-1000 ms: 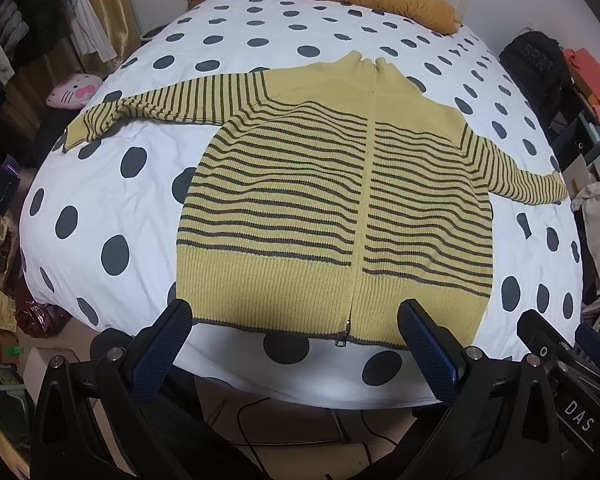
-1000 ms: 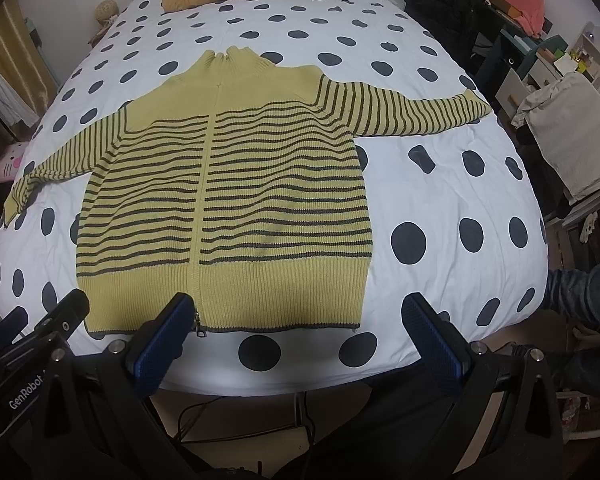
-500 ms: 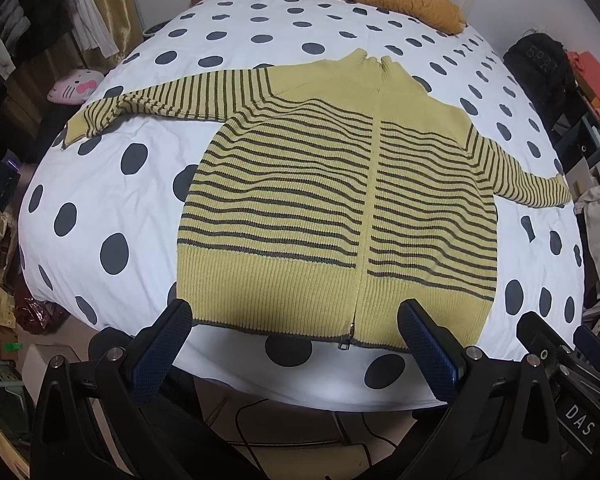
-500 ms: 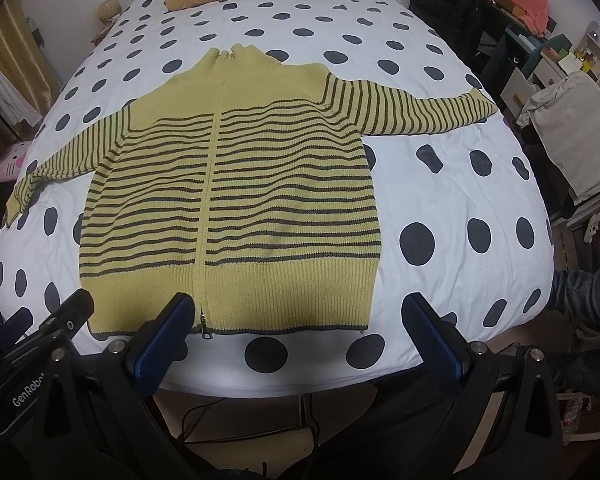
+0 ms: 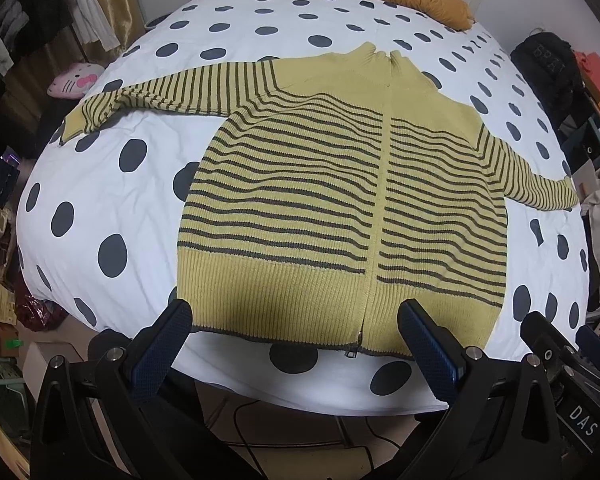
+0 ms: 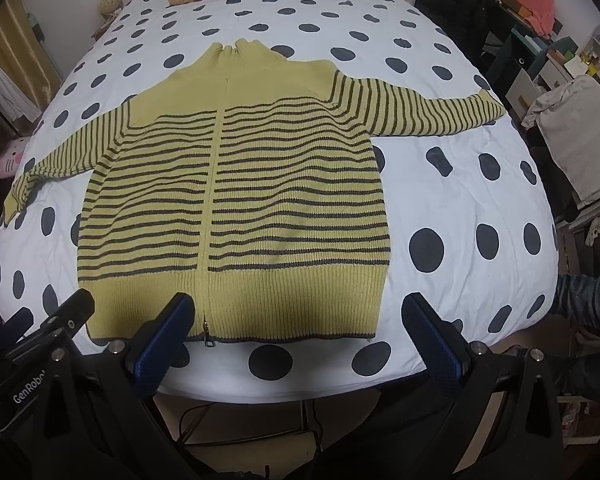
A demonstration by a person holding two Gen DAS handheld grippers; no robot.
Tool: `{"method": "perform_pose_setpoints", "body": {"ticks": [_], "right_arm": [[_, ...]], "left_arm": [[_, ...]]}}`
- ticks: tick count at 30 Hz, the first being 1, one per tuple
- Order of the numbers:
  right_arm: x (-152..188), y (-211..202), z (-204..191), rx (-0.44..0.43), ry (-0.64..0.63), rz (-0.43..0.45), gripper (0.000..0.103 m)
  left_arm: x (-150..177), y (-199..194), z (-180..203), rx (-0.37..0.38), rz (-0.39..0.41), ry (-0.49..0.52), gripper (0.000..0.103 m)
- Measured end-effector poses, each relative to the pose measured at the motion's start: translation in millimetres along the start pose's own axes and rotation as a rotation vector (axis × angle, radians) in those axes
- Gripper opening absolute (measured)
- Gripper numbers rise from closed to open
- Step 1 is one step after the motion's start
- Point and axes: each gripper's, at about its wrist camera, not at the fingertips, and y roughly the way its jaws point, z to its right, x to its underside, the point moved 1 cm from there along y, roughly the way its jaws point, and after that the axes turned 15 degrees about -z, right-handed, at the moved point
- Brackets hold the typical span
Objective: Fold large clothes
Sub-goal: 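Grasp the sleeve cuff with the left gripper and lift it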
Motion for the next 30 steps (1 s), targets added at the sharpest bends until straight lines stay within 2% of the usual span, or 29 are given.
{"method": "perform_pose_setpoints", "body": {"ticks": [8, 11, 14, 16, 19, 21, 22, 24, 28, 30], "right_arm": [[-12.1, 9.3, -6.6, -0.001, -0.006, -0.011, 0.103], [-18.9, 17.5, -10.2, -0.001, -0.012, -0.021, 0.103], [-28.5, 29.2, -16.4, 0.015, -0.022, -0.035, 0.103], [-34.3, 36.9, -21.3, 0.025, -0.029, -0.044, 0.103], [-43.7, 54.1, -32.2, 0.035, -0.037, -0.068, 0.103], [-48.1, 66.9, -40.5, 0.041, -0.047, -0.088, 0.103], [-50.8, 73.7, -45.9, 0.048, -0.056, -0.099, 0.103], [-56.5, 86.3, -56.3, 0.066, -0.071, -0.119, 0.103], [-68.1, 108.7, -80.6, 0.094, -0.116, -0.145, 0.103], [-73.2, 113.3, -88.9, 0.102, -0.128, -0.142, 0.103]], "left_arm": [[-14.7, 11.7, -4.7, -0.005, -0.02, -0.003, 0.102], [-37.0, 19.8, -34.5, 0.065, 0.015, -0.062, 0.102], [-67.1, 28.5, -89.9, 0.112, 0.088, -0.148, 0.102], [-100.2, 40.0, -155.0, 0.105, 0.146, -0.243, 0.102], [-141.8, 58.4, -239.8, 0.158, 0.165, -0.389, 0.1], [-168.7, 70.6, -297.7, 0.213, 0.167, -0.486, 0.09], [-179.1, 74.2, -322.1, 0.243, 0.182, -0.523, 0.088], [-200.5, 81.1, -365.3, 0.276, 0.212, -0.583, 0.088], [-235.9, 103.4, -423.7, 0.303, 0.238, -0.684, 0.088], [-254.5, 126.3, -446.7, 0.382, 0.219, -0.723, 0.088]]}}
